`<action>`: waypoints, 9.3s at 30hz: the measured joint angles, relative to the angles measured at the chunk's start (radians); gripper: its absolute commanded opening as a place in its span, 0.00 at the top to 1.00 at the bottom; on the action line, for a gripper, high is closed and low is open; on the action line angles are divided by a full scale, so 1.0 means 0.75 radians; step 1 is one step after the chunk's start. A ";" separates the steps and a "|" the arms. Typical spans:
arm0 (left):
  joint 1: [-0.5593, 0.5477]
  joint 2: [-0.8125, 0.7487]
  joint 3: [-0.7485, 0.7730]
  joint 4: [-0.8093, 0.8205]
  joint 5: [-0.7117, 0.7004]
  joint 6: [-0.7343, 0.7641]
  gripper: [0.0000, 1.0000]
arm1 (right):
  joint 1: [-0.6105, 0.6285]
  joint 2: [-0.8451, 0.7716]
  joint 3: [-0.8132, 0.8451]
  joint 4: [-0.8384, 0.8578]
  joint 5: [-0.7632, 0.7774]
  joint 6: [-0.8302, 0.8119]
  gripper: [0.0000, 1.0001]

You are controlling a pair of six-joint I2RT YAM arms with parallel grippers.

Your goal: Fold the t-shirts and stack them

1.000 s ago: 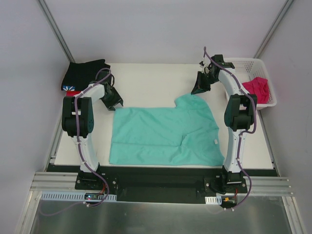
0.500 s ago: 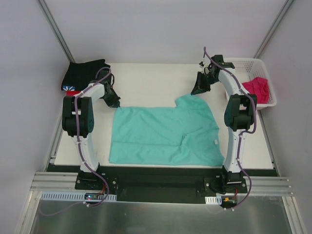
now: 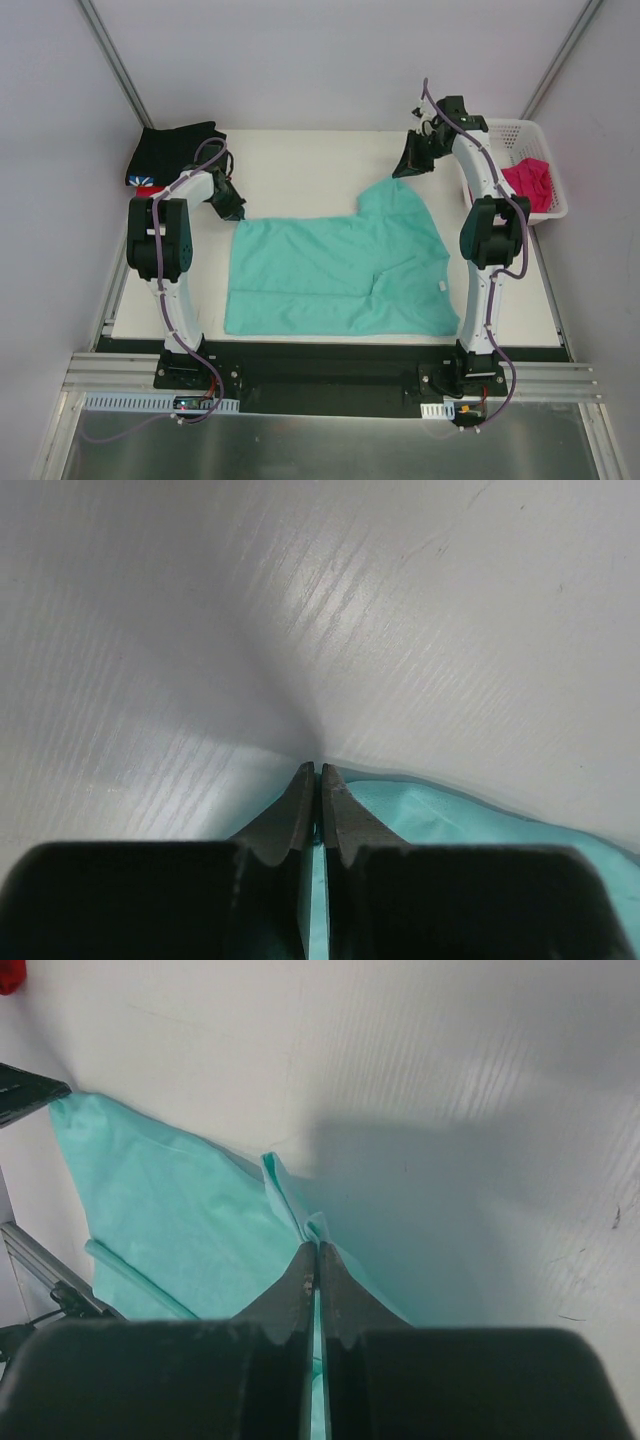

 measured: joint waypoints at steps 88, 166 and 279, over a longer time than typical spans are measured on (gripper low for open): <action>0.009 -0.613 -0.426 0.029 0.018 0.067 1.00 | -0.046 -1.080 -1.080 0.030 0.208 0.040 0.99; 0.018 -0.801 -0.496 0.054 -0.053 0.070 0.25 | 0.502 -0.718 -1.175 0.054 0.559 0.094 0.62; -1.094 -0.588 -0.632 0.089 -0.056 -0.352 0.48 | 0.056 0.038 -0.183 0.030 0.507 0.122 0.71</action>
